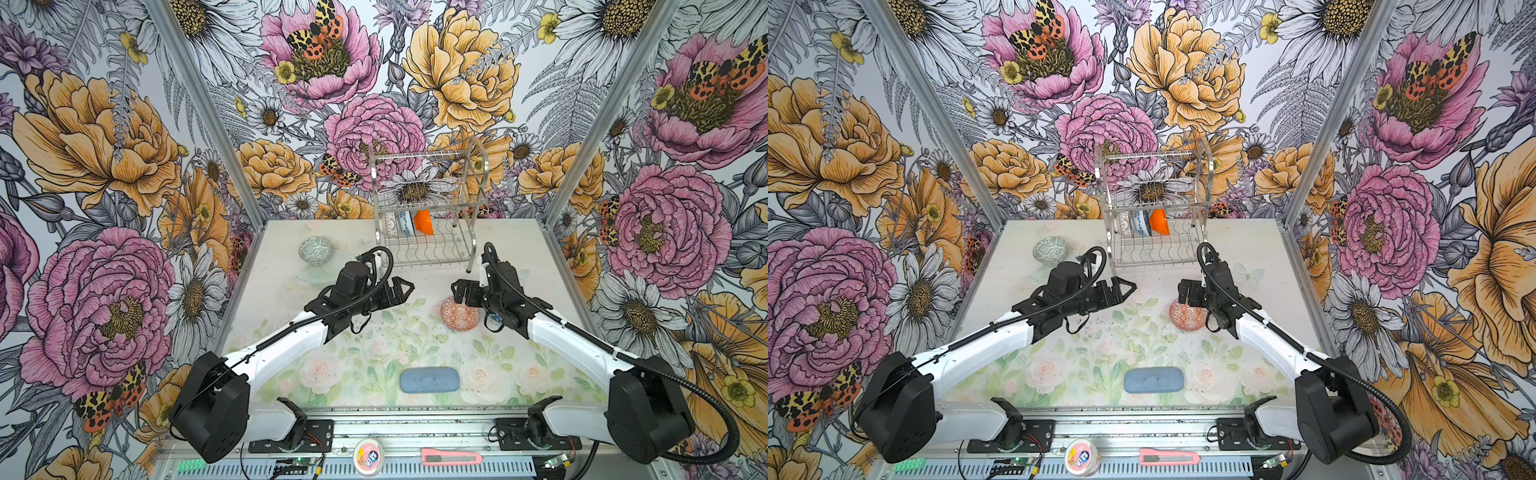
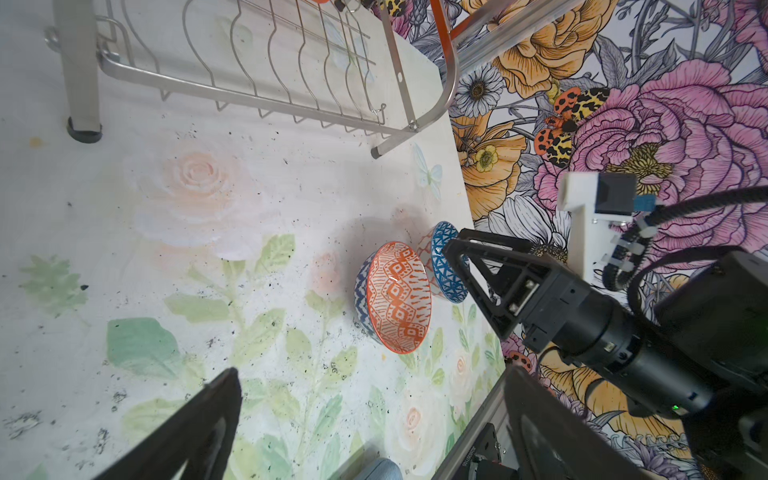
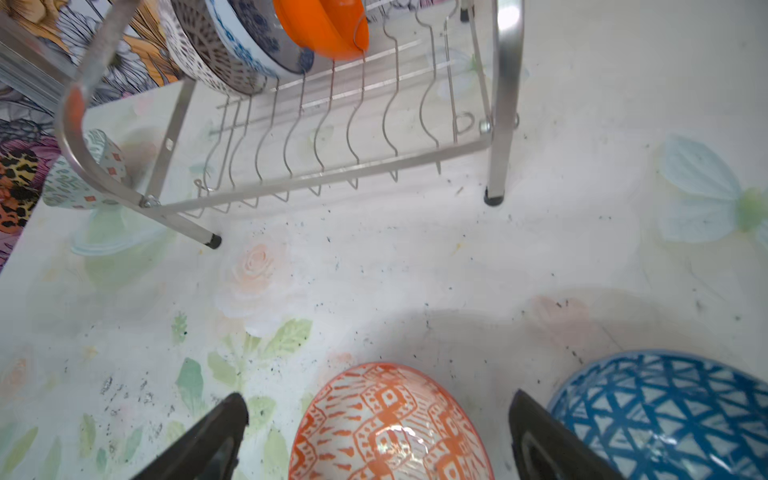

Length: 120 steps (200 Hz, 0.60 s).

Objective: Load the bowls into the dish rack
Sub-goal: 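Move the right gripper down to the orange-patterned bowl while the left gripper approaches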

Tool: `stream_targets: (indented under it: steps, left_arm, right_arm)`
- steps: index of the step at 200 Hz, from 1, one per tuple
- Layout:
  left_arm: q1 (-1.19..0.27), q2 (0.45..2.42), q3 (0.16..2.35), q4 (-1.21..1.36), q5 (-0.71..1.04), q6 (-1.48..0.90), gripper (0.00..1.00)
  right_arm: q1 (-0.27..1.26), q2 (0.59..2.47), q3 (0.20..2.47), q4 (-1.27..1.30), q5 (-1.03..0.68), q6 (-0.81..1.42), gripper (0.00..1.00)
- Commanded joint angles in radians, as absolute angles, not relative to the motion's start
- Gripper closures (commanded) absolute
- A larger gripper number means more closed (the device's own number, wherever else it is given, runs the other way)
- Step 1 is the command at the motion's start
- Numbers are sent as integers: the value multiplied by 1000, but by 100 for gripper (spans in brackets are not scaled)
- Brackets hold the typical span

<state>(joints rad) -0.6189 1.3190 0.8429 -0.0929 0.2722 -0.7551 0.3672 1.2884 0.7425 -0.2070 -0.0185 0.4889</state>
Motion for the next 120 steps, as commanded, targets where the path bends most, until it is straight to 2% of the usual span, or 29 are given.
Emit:
stream_targets:
  steps: [1, 40, 120]
  left_arm:
    - [-632, 1337, 827, -73, 249, -736, 1]
    - [-646, 1354, 815, -55, 250, -736, 2]
    - [-671, 1410, 825, -34, 249, -724, 1]
  right_arm:
    - [365, 1270, 709, -234, -24, 529, 5]
    - [372, 1247, 647, -232, -35, 560, 19]
    - [373, 1276, 602, -229, -15, 555, 27]
